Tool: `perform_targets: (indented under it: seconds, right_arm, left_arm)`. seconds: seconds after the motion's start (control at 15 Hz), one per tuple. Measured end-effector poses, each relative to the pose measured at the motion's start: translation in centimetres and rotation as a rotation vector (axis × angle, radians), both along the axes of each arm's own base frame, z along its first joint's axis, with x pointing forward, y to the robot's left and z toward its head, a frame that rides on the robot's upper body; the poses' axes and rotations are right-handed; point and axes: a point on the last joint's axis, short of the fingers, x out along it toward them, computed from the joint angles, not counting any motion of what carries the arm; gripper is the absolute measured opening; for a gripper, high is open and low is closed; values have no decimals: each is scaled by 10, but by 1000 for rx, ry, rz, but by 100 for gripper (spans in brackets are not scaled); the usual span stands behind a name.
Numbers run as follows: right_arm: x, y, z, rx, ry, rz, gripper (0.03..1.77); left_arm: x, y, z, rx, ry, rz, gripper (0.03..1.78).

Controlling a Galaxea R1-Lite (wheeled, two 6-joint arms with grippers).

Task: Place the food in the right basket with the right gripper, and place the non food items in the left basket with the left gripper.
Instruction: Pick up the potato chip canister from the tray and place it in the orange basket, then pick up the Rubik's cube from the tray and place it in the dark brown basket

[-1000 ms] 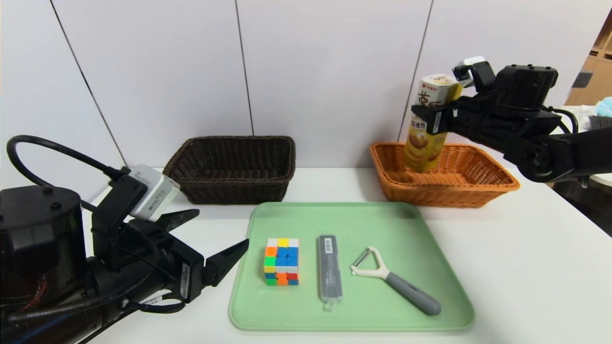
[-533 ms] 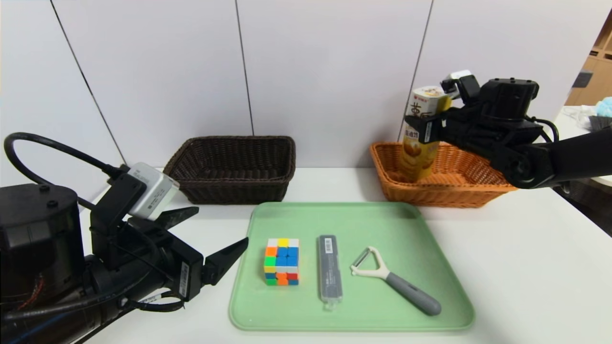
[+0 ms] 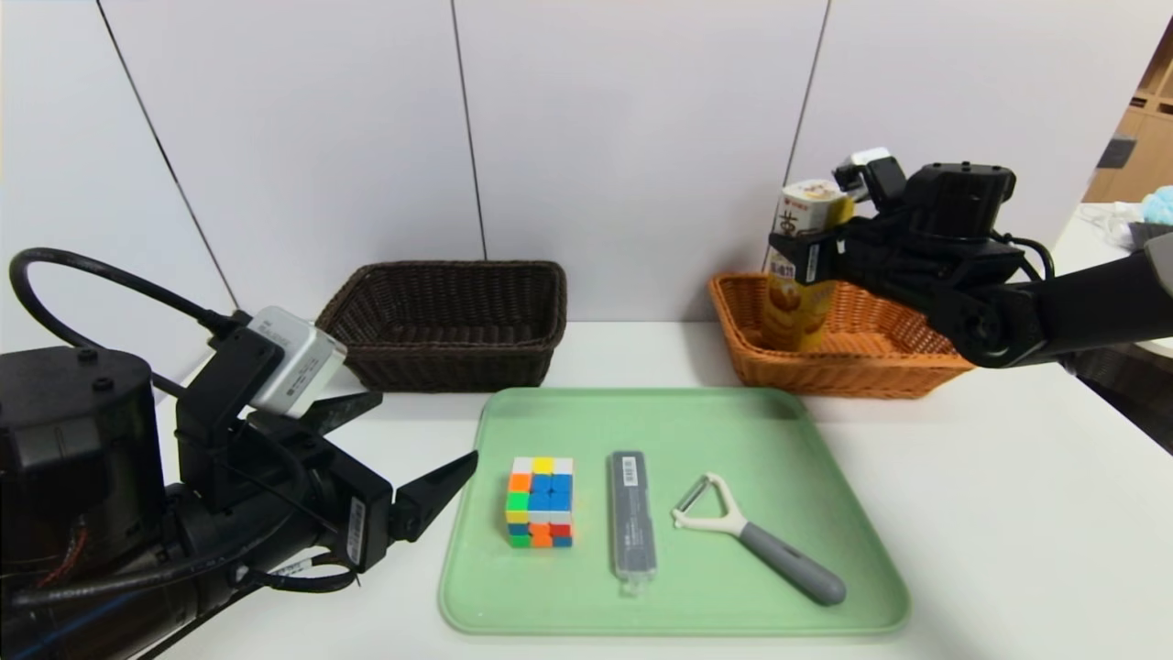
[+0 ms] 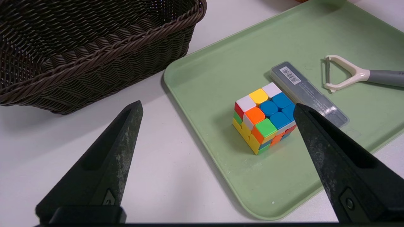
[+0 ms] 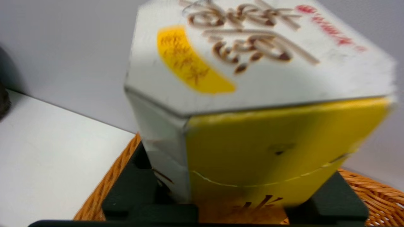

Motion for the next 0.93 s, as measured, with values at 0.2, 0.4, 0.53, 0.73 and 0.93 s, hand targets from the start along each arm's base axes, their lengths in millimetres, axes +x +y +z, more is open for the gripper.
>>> perform_targets:
  seconds: [0.2, 0.4, 0.53, 0.73, 0.93]
  right_arm:
    - [1, 1, 1, -1, -9, 2, 122]
    - [0, 2, 3, 0, -21, 5, 138]
    - [-3, 2, 9, 1, -31, 6, 145]
    - [-14, 1, 23, 3, -57, 9, 153]
    - [-30, 1, 33, 5, -67, 22, 159]
  left_arm:
    - [0, 0, -1, 0, 2, 0, 169]
    - [0, 0, -1, 1, 4, 0, 169]
    - [0, 0, -1, 1, 4, 0, 169]
    - [-1, 1, -2, 3, 8, 0, 169]
    - [-1, 1, -3, 5, 9, -1, 169]
